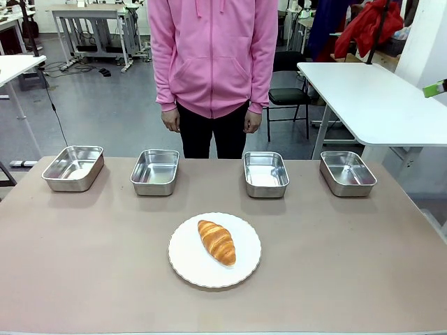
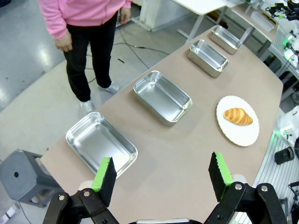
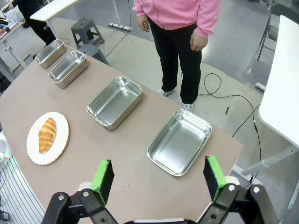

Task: Place the bread in the container.
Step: Place the Butter Roll into the Airtight Container indicated by the human.

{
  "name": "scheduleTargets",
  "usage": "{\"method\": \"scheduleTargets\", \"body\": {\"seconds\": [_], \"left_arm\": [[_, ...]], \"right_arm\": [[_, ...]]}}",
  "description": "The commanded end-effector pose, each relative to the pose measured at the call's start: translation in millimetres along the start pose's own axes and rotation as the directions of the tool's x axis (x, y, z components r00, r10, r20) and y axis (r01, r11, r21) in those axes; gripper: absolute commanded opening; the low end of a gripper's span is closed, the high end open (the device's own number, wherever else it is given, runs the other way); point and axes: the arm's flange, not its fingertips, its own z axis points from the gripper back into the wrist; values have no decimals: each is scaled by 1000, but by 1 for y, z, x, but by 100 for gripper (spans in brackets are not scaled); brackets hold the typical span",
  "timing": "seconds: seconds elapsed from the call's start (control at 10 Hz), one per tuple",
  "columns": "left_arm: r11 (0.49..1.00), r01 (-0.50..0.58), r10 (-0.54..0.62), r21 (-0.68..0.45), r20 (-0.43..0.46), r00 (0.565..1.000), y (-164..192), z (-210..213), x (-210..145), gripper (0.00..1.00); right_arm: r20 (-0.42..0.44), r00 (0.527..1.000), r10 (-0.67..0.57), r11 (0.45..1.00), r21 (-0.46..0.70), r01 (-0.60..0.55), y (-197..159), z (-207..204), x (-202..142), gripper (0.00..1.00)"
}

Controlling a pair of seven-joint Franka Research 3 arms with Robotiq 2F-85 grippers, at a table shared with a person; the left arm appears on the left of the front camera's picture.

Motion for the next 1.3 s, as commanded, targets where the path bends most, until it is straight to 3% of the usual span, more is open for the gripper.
{"method": "scheduleTargets", "body": {"seconds": [0.0,1.2], "left_arm": [[1000,0,1,-4,7,1000,-1,0,1,100],[1000,0,1,-4,7,1000,-1,0,1,100]], "right_arm": [[21,1000,19,1000,10,-19,-2,-1,1,100],[21,1000,19,1000,10,-19,-2,-1,1,100]]}}
